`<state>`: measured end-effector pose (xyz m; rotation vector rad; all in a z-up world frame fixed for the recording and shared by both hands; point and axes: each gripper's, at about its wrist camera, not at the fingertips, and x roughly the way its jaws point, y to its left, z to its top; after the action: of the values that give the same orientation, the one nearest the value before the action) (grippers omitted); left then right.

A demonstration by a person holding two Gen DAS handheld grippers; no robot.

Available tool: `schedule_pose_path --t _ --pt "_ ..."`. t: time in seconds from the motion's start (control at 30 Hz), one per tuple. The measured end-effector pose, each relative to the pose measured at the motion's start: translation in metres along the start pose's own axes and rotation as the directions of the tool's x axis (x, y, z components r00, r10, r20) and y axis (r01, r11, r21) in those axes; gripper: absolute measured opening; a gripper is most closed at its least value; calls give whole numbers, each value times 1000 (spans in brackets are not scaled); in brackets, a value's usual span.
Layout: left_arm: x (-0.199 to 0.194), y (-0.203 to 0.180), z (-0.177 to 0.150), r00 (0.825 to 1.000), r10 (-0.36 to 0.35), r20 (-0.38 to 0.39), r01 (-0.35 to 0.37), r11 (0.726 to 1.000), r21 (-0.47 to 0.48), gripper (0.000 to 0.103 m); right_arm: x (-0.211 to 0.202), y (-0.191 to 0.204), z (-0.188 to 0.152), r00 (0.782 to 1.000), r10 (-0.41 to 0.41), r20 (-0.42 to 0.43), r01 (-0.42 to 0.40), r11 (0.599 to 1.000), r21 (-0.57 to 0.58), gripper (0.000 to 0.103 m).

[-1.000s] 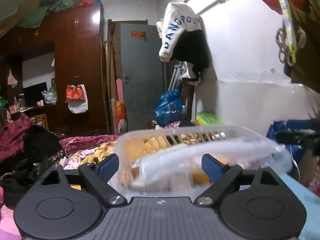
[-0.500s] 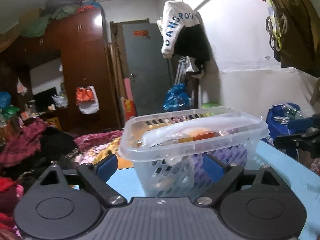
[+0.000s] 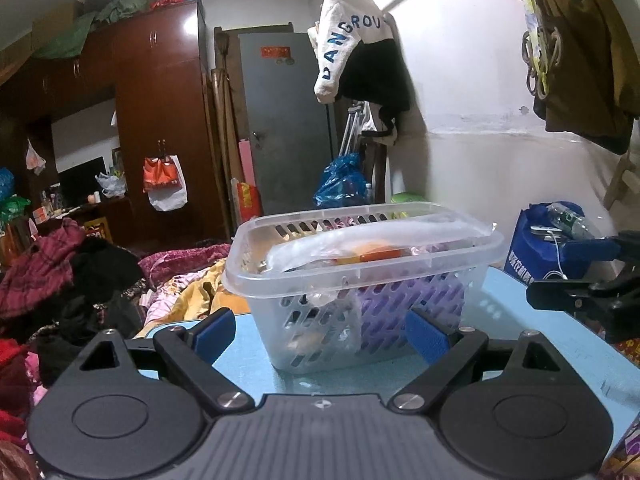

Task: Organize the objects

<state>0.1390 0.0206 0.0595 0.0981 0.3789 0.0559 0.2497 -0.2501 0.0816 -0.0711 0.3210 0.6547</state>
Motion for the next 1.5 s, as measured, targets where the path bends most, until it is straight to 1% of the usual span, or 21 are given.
schedule_pose_path --t 0.13,0.23,0.37,0.53,0.7,0.77,0.87,1.03,1.2,1.3,1.5 --pt "4 3 4 1000 14 -19 -14 1000 -7 94 4 -5 5 999 -6 -42 7 1000 30 103" --pt "6 7 7 1000 15 -23 -15 1000 -21 94 5 -10 7 999 -18 -50 20 999 47 103" --pt "14 7 11 999 12 -46 -14 999 -32 94 8 -12 10 998 -32 -60 36 997 66 103" --pt "17 10 14 998 -10 -63 7 999 -51 94 10 -5 14 997 -36 -71 39 999 38 103" --pt "15 18 18 999 -9 -50 5 996 -88 94 14 0 16 995 -57 -83 59 998 23 103" --pt "18 20 16 998 -17 -63 12 996 -87 94 17 1 16 993 -58 -98 61 998 20 103" --pt "19 18 15 997 -9 -78 3 997 -72 94 19 4 15 992 -69 -104 70 998 5 103" --pt "20 16 14 997 -6 -74 1 998 -69 94 18 4 17 992 -67 -103 68 998 10 103" --pt "28 13 13 996 -32 -85 25 996 -81 94 20 1 17 992 -76 -100 79 997 23 103" --pt "33 9 12 995 -25 -97 18 997 -70 94 22 0 16 991 -82 -109 86 996 29 103" --pt "33 10 13 995 -28 -92 20 996 -83 94 22 -6 17 989 -91 -114 97 994 46 103"
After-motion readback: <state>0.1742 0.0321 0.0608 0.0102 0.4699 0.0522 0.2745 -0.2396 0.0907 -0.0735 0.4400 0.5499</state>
